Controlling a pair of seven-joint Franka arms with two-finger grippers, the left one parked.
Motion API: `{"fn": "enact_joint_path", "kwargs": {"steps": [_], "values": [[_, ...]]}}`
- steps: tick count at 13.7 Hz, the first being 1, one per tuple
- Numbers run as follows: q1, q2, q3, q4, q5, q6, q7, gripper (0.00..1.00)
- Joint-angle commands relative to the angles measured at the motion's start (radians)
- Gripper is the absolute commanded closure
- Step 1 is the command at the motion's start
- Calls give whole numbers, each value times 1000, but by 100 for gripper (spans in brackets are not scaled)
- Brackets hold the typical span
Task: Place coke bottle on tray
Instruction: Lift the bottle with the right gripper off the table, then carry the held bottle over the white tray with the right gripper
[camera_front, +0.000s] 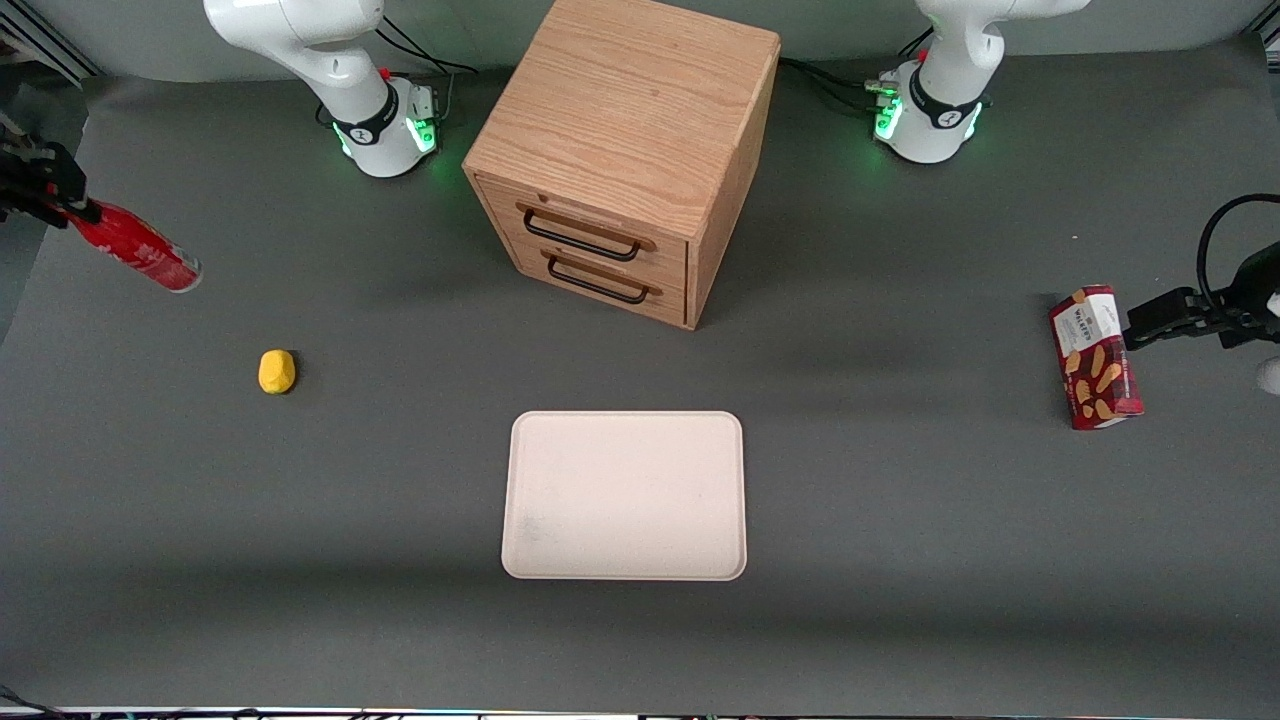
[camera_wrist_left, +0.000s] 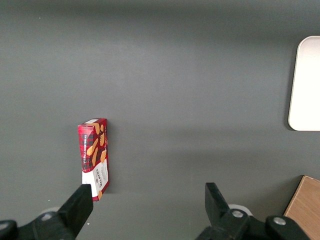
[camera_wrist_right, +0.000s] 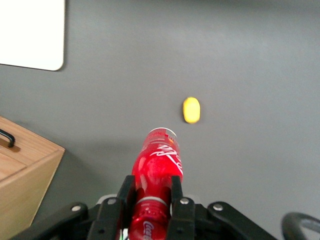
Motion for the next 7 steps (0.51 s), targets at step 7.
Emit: {"fn": "enact_joint_path", "kwargs": {"steps": [7], "values": [[0, 358, 259, 418, 20, -87, 309, 100]]}}
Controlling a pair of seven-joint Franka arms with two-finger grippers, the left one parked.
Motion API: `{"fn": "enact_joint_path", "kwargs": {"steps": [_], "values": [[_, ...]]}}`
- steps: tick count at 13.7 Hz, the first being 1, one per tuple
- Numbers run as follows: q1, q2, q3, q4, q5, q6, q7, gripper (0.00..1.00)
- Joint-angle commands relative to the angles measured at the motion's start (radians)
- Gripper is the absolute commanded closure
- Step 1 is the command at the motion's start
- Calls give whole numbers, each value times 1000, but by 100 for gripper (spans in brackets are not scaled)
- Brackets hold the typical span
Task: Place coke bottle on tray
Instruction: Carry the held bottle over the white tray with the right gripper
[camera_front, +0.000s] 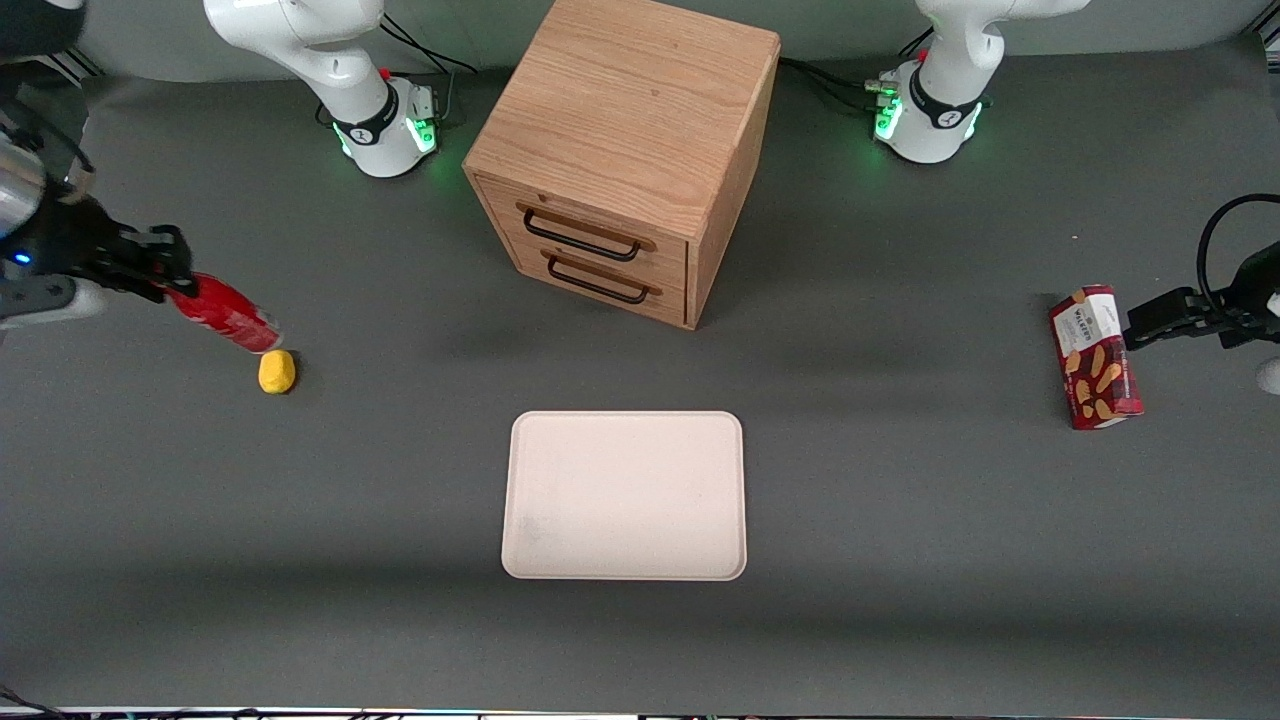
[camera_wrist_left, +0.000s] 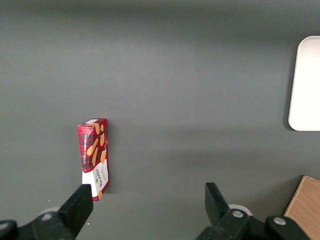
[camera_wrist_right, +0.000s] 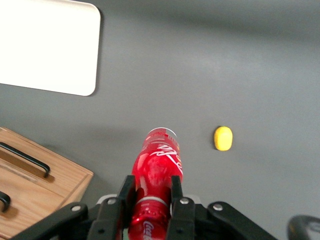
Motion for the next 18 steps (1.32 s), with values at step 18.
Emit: {"fn": "enact_joint_path", "kwargs": {"steps": [18], "values": [[204, 431, 206, 373, -75, 86, 669, 100]]}}
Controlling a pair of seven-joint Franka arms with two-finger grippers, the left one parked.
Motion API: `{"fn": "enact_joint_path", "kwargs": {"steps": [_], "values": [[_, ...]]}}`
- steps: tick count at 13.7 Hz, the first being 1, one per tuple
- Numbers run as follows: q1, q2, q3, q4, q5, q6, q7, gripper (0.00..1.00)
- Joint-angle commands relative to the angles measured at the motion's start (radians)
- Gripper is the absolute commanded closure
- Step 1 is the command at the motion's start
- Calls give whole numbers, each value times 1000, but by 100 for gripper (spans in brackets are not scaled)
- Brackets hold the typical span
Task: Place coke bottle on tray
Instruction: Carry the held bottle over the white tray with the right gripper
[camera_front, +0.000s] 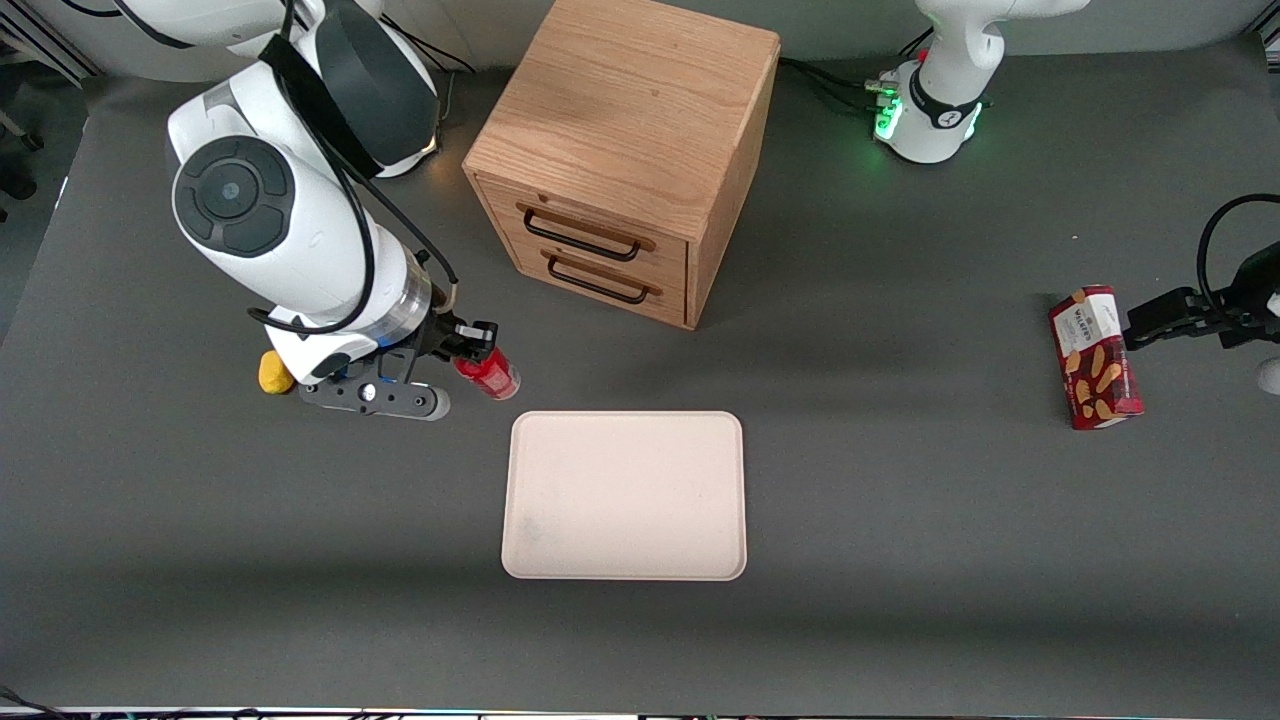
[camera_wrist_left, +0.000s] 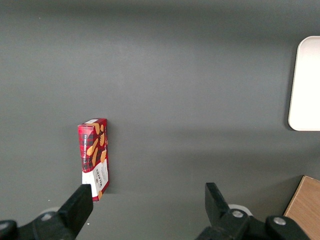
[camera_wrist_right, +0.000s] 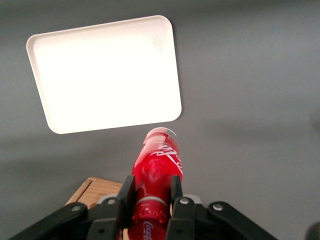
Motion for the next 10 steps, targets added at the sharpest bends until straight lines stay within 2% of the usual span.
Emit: {"fn": "enact_joint_path", "kwargs": {"steps": [1, 8, 10], "values": [[10, 55, -6, 45, -49, 42, 17, 100], [12, 159, -9, 36, -55, 191, 17, 100], [10, 187, -9, 19, -104, 216, 16, 100]]}}
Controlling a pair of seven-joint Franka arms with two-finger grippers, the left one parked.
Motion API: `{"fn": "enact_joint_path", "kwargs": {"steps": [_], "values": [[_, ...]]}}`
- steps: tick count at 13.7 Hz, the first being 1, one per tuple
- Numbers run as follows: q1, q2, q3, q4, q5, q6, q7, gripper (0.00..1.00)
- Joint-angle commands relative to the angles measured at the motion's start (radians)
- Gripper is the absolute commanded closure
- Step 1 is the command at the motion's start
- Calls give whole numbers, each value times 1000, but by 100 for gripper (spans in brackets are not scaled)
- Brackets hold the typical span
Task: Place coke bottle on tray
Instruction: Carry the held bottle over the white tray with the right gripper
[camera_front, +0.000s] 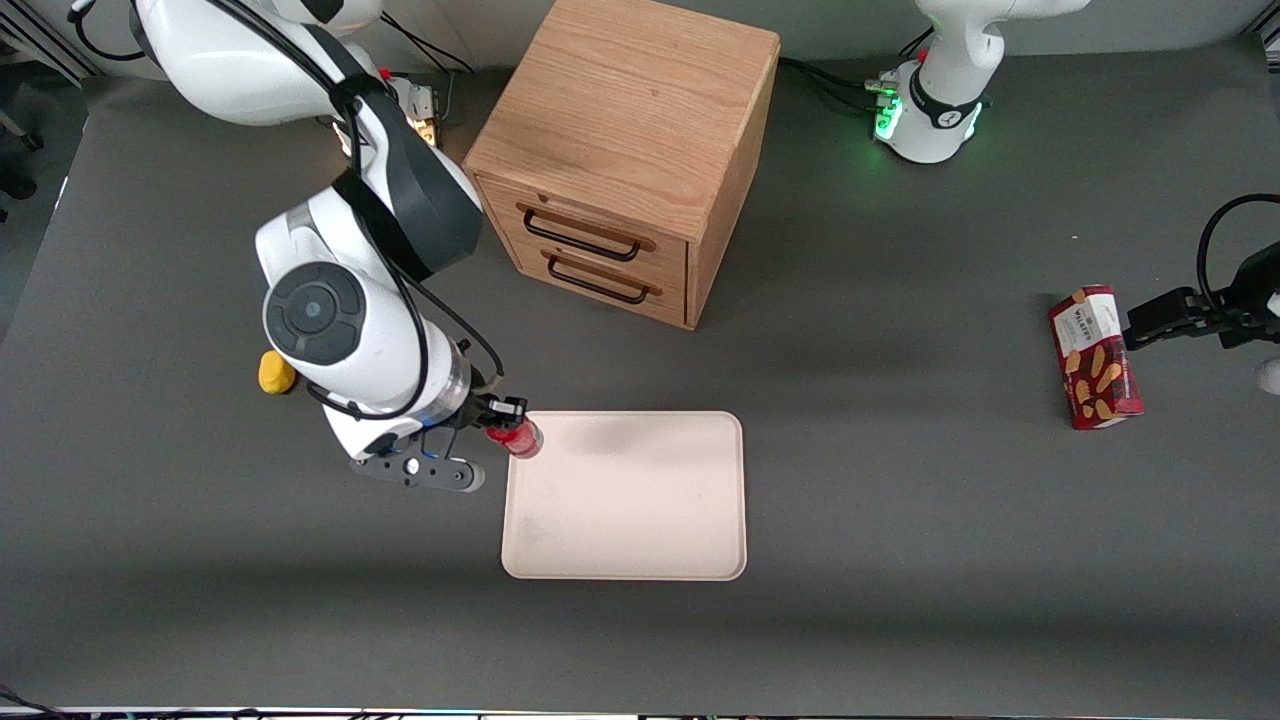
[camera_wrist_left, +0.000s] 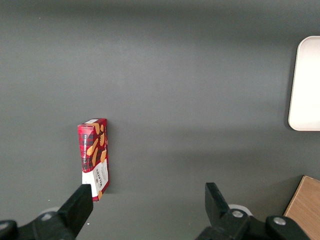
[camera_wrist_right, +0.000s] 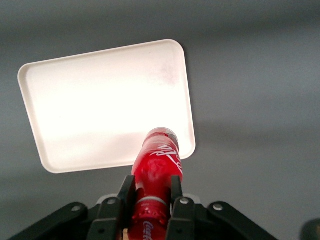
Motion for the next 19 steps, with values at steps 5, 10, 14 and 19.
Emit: {"fn": "enact_joint_path", "kwargs": {"steps": [5, 10, 14, 19], "values": [[10, 57, -3, -67, -75, 133, 34, 100], [12, 95, -5, -70, -78, 183, 34, 100], [12, 126, -5, -70, -91, 198, 33, 100], [12, 146, -5, -70, -121, 200, 34, 100]]}}
